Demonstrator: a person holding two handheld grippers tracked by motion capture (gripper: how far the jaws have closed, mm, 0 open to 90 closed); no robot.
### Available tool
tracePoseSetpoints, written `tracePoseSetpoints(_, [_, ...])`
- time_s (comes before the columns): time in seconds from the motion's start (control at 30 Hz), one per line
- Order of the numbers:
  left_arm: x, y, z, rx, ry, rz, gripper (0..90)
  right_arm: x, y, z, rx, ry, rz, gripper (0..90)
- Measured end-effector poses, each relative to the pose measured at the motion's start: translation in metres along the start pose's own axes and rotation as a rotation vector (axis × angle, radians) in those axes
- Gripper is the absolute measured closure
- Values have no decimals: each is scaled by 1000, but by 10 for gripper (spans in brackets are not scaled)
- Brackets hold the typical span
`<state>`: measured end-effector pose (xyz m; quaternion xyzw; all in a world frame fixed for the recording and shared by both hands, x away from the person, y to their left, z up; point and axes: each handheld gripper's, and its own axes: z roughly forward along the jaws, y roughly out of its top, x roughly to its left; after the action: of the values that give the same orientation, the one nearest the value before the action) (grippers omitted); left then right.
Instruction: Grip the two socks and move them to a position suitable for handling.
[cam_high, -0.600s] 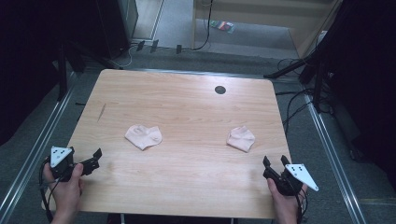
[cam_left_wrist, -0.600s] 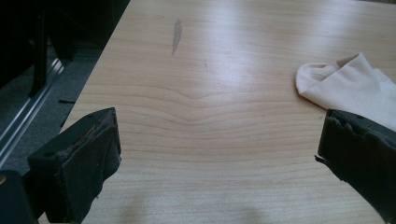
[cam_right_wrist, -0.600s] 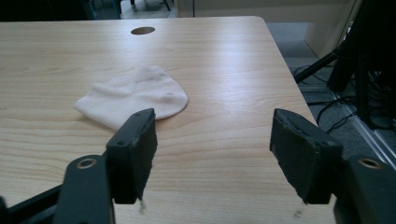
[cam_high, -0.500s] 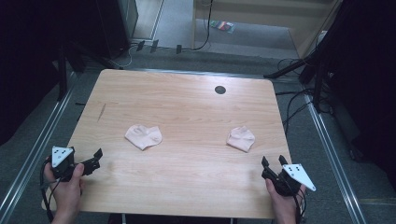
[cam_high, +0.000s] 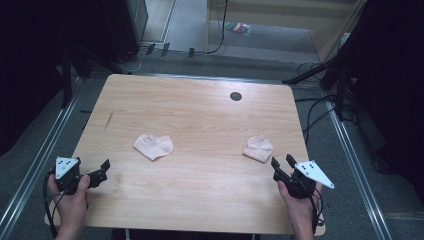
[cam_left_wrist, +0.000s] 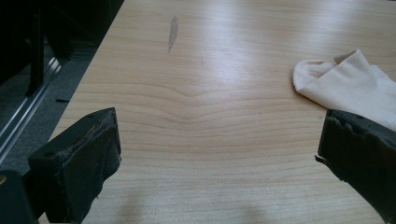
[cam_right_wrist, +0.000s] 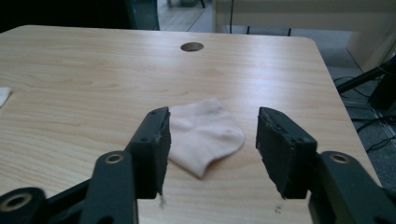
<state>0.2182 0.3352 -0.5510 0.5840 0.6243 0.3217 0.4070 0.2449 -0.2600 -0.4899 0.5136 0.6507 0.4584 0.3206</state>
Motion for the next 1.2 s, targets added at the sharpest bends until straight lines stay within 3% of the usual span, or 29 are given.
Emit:
tracePoseSetpoints(0.03, [0, 0, 0, 1, -1, -3, 0, 4, 10, 10, 22, 22, -6, 479])
tracePoseSetpoints(0.17, [0, 0, 0, 2, -3, -4, 0, 14, 21, 28, 48, 2, -53, 482])
tracePoseSetpoints(0.2, [0, 0, 0, 4, -5, 1, 0, 20, 27, 40, 61, 17, -77, 490])
tracePoseSetpoints(0.23, [0, 0, 0, 4, -5, 1, 0, 20, 27, 40, 61, 17, -77, 490])
tracePoseSetpoints(0.3, [0, 0, 0, 4, -8, 1, 0, 26, 33, 62, 123, 65, -91, 492])
tracePoseSetpoints(0.43, [0, 0, 0, 5, -11, -8, 0, 25, 25, 88, 196, -2, -99, 418])
tracePoseSetpoints(0.53, [0, 0, 0, 6, -13, -7, 0, 22, 15, 99, 234, 2, -63, 376])
tracePoseSetpoints(0.6, [0, 0, 0, 6, -15, -3, 0, 21, 13, 101, 238, -2, -64, 375])
tracePoseSetpoints(0.7, [0, 0, 0, 6, -11, 6, 0, 17, 1, 110, 293, -12, -32, 410])
tracePoseSetpoints(0.77, [0, 0, 0, 7, -10, -2, 0, 16, -5, 117, 373, 34, -29, 433])
tracePoseSetpoints(0.8, [0, 0, 0, 7, -10, -2, 0, 16, -5, 117, 373, 34, -29, 433])
tracePoseSetpoints(0.87, [2, 0, 0, 11, -12, -16, 0, 16, -8, 119, 378, 24, -35, 482])
tracePoseSetpoints(0.9, [2, 0, 0, 8, -4, -18, 0, 19, -7, 118, 381, -9, -36, 557])
tracePoseSetpoints(0.93, [2, 0, 0, 8, -4, -18, 0, 19, -7, 118, 381, -9, -36, 557])
tracePoseSetpoints(0.97, [0, 0, -1, 1, 13, -5, 0, 20, -9, 117, 363, -19, -42, 729])
tracePoseSetpoints(1.0, [-1, 0, -2, -3, 22, 9, 0, 20, -10, 116, 356, -27, -38, 793])
tracePoseSetpoints(1.13, [-7, 0, -5, 15, 42, 16, 0, 17, -10, 115, 348, -51, -14, 845])
tracePoseSetpoints(1.17, [-14, 0, -8, 34, 53, 7, 0, 20, -10, 112, 308, -93, -12, 851])
tracePoseSetpoints(1.2, [-14, 0, -8, 34, 53, 7, 0, 20, -10, 112, 308, -93, -12, 851])
